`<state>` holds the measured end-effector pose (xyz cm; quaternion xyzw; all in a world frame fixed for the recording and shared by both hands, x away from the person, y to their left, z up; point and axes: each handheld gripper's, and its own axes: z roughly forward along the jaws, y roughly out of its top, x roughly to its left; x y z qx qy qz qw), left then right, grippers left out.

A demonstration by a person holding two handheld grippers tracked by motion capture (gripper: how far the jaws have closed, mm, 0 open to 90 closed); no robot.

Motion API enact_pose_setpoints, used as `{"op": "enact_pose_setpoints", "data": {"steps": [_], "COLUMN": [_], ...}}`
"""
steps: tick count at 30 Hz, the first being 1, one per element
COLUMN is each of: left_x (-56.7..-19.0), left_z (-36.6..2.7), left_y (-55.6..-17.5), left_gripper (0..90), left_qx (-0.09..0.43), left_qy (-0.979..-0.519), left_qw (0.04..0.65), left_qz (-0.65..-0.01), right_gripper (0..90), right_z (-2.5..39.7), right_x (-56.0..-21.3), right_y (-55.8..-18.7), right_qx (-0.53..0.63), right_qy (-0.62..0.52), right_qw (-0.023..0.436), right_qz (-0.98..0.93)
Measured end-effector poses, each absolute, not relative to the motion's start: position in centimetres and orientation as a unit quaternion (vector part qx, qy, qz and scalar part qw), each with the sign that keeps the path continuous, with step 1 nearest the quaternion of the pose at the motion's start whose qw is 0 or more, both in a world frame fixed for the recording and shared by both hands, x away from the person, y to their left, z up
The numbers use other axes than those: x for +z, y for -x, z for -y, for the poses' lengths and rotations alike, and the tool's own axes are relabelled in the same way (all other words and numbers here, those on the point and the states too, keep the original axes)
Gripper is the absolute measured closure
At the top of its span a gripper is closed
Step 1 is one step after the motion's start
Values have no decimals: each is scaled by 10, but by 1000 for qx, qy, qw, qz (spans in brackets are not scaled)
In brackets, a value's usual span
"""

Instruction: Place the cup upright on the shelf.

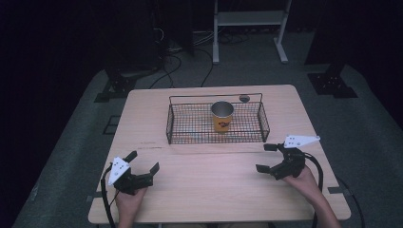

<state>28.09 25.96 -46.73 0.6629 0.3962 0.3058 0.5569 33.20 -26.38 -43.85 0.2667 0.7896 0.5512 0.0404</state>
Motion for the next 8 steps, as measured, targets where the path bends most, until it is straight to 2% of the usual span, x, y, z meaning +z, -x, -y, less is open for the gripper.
{"op": "enact_pose_setpoints", "data": {"steps": [8], "left_x": [-467], "left_z": [-260], "left_y": [-281], "left_gripper": [0], "left_qx": [308], "left_qy": [-661], "left_qw": [555], "left_qz": [-400], "right_gripper": [0], "right_z": [273], "right_x": [-449], "right_y": [-315], "right_qx": [597], "right_qy": [-275], "right_qw": [42], "right_qz": [-752]}}
